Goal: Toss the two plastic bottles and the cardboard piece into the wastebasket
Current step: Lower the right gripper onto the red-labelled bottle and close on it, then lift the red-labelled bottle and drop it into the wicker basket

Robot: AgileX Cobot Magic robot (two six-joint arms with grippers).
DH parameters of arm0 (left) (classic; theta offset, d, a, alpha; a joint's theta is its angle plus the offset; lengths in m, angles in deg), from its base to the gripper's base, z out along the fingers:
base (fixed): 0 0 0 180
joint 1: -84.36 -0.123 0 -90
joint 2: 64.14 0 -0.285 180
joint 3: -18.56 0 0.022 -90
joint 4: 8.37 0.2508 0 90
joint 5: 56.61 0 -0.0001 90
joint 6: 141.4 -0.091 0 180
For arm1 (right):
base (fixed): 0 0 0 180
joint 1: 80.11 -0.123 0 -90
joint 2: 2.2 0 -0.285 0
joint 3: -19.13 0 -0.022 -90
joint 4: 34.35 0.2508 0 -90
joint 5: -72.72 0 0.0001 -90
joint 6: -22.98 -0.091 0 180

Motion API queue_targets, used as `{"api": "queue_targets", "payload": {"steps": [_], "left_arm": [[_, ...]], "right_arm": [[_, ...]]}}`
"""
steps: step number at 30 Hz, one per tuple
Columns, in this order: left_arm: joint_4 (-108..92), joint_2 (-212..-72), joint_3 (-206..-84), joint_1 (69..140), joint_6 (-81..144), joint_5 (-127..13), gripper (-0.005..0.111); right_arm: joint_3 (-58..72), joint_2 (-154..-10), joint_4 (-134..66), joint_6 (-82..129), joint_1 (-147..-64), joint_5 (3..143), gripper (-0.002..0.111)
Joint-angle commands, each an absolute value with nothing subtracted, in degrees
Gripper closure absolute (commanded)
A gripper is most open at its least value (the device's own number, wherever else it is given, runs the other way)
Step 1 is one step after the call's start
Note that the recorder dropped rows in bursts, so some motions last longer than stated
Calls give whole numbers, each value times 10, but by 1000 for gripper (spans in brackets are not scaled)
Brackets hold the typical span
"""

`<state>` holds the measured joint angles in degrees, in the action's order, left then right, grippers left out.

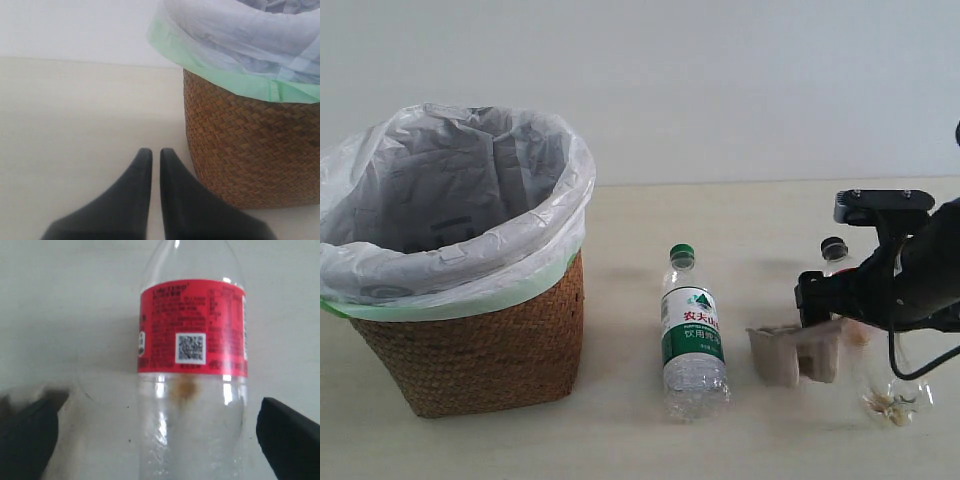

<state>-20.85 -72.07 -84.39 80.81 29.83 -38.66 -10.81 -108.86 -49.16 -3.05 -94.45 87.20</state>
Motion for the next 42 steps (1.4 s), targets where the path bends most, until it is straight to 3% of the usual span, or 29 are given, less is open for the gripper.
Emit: {"api": "queue_targets", "payload": {"steps": [1,11,14,16,18,22,29,36,42], "left_arm": [[-207,-719,-842,806,303,-388,101],[-207,-719,-842,806,303,-388,101],[-207,-719,-842,806,303,-388,101],[-207,-719,-842,806,303,-388,101],[-207,-719,-842,806,303,-388,101],[-207,-719,-842,806,303,-388,101],[-207,-719,-842,806,303,-388,101],[-207,-719,-842,806,303,-388,101],[-207,-719,-842,806,303,-388,101]], "right_arm": [[-116,-1115,-503,-24,-944,889,6],[-92,-1112,-503,-22,-944,945,6],[-92,-1112,-503,-21,-944,953,14],[-92,-1113,-503,-21,-944,953,26],[-92,-1113,-503,-20,-944,949,49],[-92,-1113,-503,9,-944,953,109],[-23,-1095,-542,9,-944,1106,107],[50,-997,-749,-107,-944,1271,107],[100,-954,-790,-106,-944,1323,107]]}}
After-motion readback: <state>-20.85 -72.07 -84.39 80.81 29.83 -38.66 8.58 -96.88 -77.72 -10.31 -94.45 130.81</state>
